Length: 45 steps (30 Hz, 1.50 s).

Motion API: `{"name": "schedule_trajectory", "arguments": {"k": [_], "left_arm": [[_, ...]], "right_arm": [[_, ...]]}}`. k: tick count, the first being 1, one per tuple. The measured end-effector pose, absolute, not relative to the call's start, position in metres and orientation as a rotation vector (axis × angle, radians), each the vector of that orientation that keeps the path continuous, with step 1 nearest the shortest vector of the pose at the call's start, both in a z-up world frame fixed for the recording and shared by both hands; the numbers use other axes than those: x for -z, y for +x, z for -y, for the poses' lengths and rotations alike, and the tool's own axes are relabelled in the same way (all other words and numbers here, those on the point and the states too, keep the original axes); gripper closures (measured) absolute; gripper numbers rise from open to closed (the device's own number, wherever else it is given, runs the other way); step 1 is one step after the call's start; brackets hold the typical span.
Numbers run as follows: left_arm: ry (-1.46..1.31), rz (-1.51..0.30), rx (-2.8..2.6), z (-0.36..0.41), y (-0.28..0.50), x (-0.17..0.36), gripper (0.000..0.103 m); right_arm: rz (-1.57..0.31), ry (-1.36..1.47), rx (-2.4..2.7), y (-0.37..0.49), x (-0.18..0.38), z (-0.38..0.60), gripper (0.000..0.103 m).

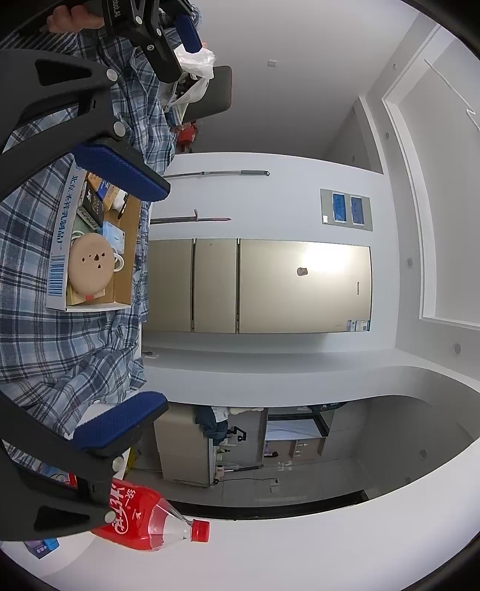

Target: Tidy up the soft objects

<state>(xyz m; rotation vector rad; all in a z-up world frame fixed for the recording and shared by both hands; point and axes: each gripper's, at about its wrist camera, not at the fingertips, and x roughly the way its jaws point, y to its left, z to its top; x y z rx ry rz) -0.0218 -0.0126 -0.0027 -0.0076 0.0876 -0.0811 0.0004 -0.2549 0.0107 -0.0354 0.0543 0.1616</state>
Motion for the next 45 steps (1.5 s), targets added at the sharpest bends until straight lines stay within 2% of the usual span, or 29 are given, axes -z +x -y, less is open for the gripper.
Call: {"name": "schedule_trajectory", "arguments": {"k": [45], "left_arm": [[0.007,-0.078,0.090,0.0159,-0.0250,0.0060,0.000]], "right_arm": [[-0.057,-0.030,-0.158,0.0005,-0.0121,0.2588,0.000]]}}
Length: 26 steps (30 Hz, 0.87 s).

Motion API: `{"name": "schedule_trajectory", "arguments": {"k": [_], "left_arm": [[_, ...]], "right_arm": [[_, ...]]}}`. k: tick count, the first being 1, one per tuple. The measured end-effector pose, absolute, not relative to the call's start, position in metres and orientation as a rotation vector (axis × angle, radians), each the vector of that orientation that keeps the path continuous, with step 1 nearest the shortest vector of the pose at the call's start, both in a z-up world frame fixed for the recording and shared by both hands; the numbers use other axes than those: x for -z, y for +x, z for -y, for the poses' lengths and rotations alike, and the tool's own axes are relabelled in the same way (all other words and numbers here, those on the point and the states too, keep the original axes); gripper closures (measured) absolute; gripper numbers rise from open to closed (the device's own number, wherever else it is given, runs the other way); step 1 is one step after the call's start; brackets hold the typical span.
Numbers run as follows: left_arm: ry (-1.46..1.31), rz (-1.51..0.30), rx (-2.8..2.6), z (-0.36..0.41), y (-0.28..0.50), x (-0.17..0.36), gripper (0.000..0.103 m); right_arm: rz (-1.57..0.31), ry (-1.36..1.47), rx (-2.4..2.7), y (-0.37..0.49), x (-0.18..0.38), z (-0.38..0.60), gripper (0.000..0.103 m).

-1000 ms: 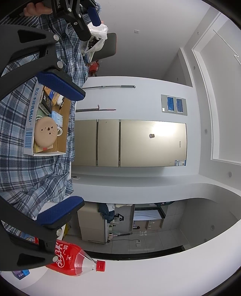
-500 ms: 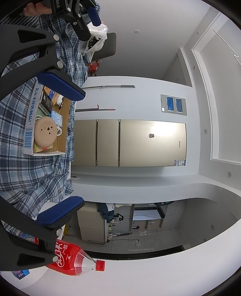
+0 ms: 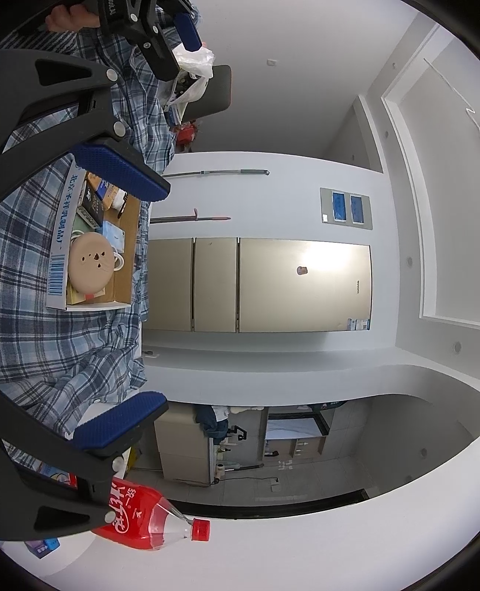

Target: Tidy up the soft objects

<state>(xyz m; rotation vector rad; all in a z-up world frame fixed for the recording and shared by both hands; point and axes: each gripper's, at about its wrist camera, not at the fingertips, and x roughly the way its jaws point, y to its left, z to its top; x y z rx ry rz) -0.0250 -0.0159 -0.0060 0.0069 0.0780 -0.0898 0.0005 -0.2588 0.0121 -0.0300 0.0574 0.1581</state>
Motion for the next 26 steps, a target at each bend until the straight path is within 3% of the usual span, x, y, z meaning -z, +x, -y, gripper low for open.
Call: {"name": "schedule_trajectory", "arguments": {"k": [26], "left_arm": [[0.012,-0.093,0.085,0.0162,-0.0233,0.0046,0.000]], "right_arm": [[-0.049,-0.034,-0.159,-0.0003,-0.0109,0.2582,0.000]]}}
